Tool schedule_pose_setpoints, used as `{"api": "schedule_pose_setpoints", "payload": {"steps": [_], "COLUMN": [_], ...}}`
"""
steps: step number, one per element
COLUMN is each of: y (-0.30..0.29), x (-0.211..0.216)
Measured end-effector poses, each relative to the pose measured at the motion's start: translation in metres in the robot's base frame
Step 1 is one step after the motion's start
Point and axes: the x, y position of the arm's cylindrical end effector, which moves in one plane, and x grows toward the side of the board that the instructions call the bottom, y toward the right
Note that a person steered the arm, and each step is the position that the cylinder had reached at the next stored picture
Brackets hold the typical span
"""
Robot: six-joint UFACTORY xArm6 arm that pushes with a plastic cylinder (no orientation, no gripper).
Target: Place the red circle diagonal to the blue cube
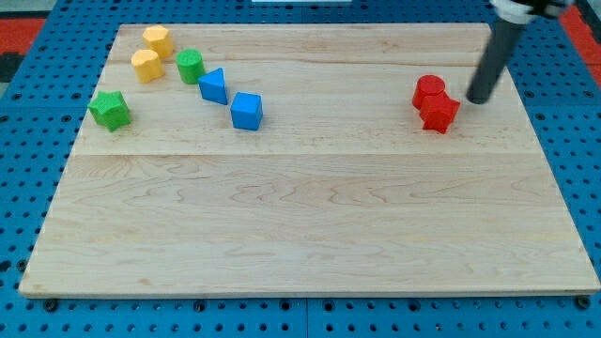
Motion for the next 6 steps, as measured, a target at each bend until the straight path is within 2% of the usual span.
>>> {"api": "schedule_pose_setpoints", "payload": {"steps": [2,3,4,5,6], "y": [-0.14,-0.094,-0.083,-0.124,-0.184], "x": [-0.041,-0.038,-0.011,0.004,-0.023]}}
